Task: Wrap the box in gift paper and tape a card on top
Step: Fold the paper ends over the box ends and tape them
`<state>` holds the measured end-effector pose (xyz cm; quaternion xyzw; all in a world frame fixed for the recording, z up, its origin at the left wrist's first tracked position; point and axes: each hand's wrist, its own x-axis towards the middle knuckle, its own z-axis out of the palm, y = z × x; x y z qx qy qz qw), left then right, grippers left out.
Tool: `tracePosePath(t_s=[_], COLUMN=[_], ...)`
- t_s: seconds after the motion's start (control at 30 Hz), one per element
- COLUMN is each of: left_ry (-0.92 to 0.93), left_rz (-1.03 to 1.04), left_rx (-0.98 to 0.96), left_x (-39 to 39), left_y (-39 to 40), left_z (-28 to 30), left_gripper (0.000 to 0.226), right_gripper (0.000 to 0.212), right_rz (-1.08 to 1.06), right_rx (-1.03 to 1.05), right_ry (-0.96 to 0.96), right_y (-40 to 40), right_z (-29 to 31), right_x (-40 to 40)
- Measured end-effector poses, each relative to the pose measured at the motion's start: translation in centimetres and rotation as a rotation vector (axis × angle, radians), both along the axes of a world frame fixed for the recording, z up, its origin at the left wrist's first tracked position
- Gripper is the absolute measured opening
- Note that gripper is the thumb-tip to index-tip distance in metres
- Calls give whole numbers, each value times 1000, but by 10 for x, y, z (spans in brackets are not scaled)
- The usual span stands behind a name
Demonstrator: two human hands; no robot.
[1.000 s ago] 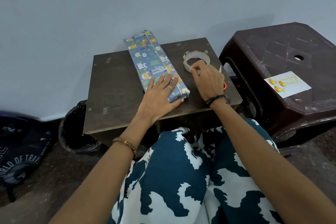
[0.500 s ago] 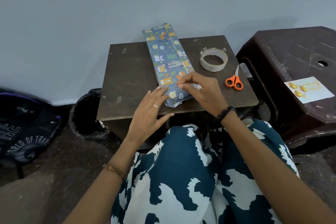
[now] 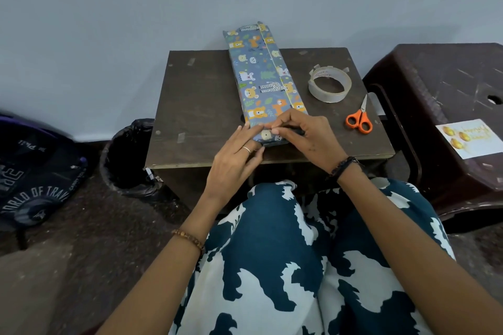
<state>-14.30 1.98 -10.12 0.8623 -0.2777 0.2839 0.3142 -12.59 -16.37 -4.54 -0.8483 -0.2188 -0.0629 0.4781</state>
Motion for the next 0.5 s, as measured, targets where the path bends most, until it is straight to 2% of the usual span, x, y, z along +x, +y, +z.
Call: tracePosePath(t_s=[0.23, 0.4, 0.5], left_ry=[106, 187, 228], left_rz=[72, 118, 118], left_rx=[-62, -83, -110], left_x=[0, 1, 0], left_y=[-6, -8, -8], left_z=[6, 7, 5], left_gripper=[3, 11, 22], right_gripper=[12, 19, 15], right_rz=[83, 136, 118], right_rx=[-70, -82, -80], right_ry=[34, 84, 70], right_y=[-4, -2, 0], right_z=[3, 5, 6], right_x=[0, 1, 0])
